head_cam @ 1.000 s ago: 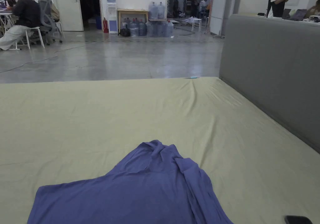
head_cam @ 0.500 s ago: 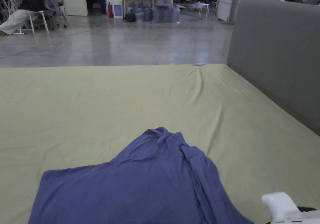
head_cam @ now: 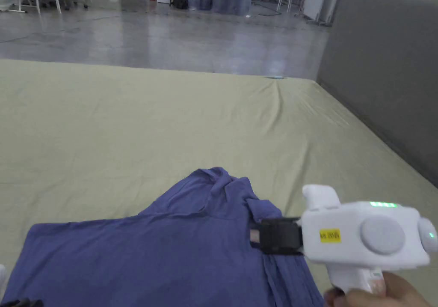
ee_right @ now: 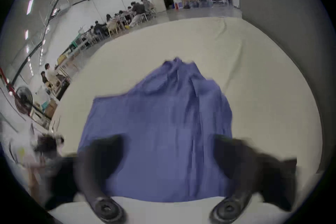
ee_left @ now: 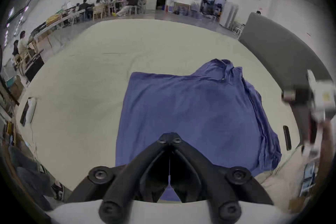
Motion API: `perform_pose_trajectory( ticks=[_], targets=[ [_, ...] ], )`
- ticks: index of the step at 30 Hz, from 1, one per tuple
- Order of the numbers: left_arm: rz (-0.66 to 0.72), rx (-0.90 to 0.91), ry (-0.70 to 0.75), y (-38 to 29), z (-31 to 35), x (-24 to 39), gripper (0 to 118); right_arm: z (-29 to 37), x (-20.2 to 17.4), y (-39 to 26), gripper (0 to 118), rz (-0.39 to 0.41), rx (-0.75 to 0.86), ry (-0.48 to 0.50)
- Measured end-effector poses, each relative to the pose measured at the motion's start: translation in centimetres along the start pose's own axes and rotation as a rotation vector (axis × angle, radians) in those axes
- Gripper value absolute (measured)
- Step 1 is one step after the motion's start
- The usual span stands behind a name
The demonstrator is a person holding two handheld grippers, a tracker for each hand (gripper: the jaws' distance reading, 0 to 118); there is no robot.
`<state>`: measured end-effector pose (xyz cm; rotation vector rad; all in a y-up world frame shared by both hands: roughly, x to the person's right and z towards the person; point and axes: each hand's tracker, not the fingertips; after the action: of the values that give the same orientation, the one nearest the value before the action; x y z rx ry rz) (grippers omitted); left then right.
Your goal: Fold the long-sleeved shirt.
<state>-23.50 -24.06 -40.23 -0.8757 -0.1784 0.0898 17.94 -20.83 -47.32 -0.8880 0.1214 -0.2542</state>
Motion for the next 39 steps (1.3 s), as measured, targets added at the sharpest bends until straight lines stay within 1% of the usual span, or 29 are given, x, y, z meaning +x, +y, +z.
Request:
perform_pose_trajectory(
  ticks=[1,2,4,5,6,7,10,11,12,14,15,16,18,19,20,21,22,23,24,26,27,30,33,34,36,37,38,39],
  targets=[
    [-0.013,-0.005,-0.001,-0.2,-0.6,0.1,0,-2.0,0.4,3.0,118,-0.016,0.005,0.003],
    [-0.019,-0.004,0.007,-0.4,-0.9,0.2,0,-4.0,0.7,5.9,118,-0.054,0.050,0.016],
    [-0.033,-0.025,0.023,-1.4,-2.2,0.2,0,-9.3,0.6,11.2,118,-0.047,-0.016,0.017],
    [-0.043,-0.054,0.036,-1.8,-2.8,0.3,0,-12.3,0.8,14.0,118,-0.045,-0.075,-0.015],
    [-0.044,-0.066,0.042,-2.0,-3.3,0.0,0,-15.0,0.7,15.6,118,-0.046,-0.100,-0.061],
    [-0.050,-0.079,0.044,-2.3,-3.7,0.1,0,-17.4,0.8,16.8,118,-0.044,-0.120,-0.085],
    [-0.061,-0.090,0.039,-2.3,-3.8,0.2,0,-24.2,0.9,19.0,118,-0.033,-0.226,-0.152],
    [-0.058,-0.088,0.035,-2.3,-3.8,0.2,0,-26.1,0.8,18.8,116,-0.032,-0.261,-0.201],
    [-0.061,-0.086,0.027,-2.2,-3.8,0.2,0,-27.3,0.7,18.6,112,-0.018,-0.276,-0.223],
    [-0.074,-0.072,0.039,-2.2,-3.8,0.1,0,-29.3,0.8,18.4,102,-0.008,-0.275,-0.226],
    [-0.087,-0.070,0.047,-2.1,-3.9,0.1,0,-30.0,1.0,18.3,83,-0.015,-0.279,-0.249],
    [-0.096,-0.070,0.053,-2.1,-4.0,0.0,0,-30.6,1.2,18.3,75,-0.027,-0.281,-0.257],
    [-0.101,-0.074,0.058,-2.2,-4.1,0.1,0,-30.4,0.9,18.2,55,-0.012,-0.292,-0.261],
    [-0.100,-0.082,0.060,-2.2,-4.2,-0.1,0,-30.2,1.0,18.1,26,0.009,-0.294,-0.270],
    [-0.095,-0.090,0.064,-2.3,-4.3,-0.2,0,-29.5,0.9,18.2,14,0.025,-0.280,-0.263],
    [-0.088,-0.095,0.067,-2.3,-4.2,-0.3,0,-29.0,0.9,18.4,12,0.051,-0.276,-0.250],
    [-0.084,-0.099,0.065,-2.4,-4.1,-0.4,0,-28.2,0.9,18.6,6,0.071,-0.265,-0.245],
    [-0.077,-0.103,0.063,-2.4,-4.1,-0.5,0,-26.7,0.9,19.0,6,0.082,-0.216,-0.251],
    [-0.071,-0.104,0.063,-2.4,-4.0,-0.5,0,-24.9,0.9,19.4,5,0.080,-0.157,-0.231],
    [-0.073,-0.105,0.063,-2.5,-3.9,-0.4,0,-20.4,0.2,19.7,5,0.084,-0.061,-0.161],
    [-0.078,-0.107,0.063,-2.5,-3.8,-0.3,0,-18.3,-0.1,19.7,5,0.110,-0.025,-0.140],
    [-0.082,-0.107,0.057,-2.6,-3.5,-0.1,0,-11.5,-1.9,17.7,5,0.209,0.032,-0.137],
    [-0.091,-0.102,0.050,-2.6,-3.3,0.1,0,-6.2,-3.5,14.2,5,0.273,0.051,-0.129],
    [-0.092,-0.101,0.049,-2.7,-3.2,0.2,0,-4.9,-3.9,13.0,5,0.280,0.053,-0.134],
    [-0.094,-0.105,0.045,-2.6,-3.3,0.1,0,-2.8,-4.5,9.7,5,0.270,0.054,-0.155],
    [-0.089,-0.108,0.045,-2.6,-3.4,0.0,0,-2.6,-4.5,8.4,5,0.268,0.054,-0.155],
    [-0.086,-0.111,0.049,-2.7,-3.5,-0.1,0,-2.2,-4.5,6.5,5,0.259,0.055,-0.154],
    [-0.084,-0.114,0.051,-2.7,-3.5,-0.2,0,-2.1,-4.6,4.5,5,0.238,0.044,-0.184]
  ],
)
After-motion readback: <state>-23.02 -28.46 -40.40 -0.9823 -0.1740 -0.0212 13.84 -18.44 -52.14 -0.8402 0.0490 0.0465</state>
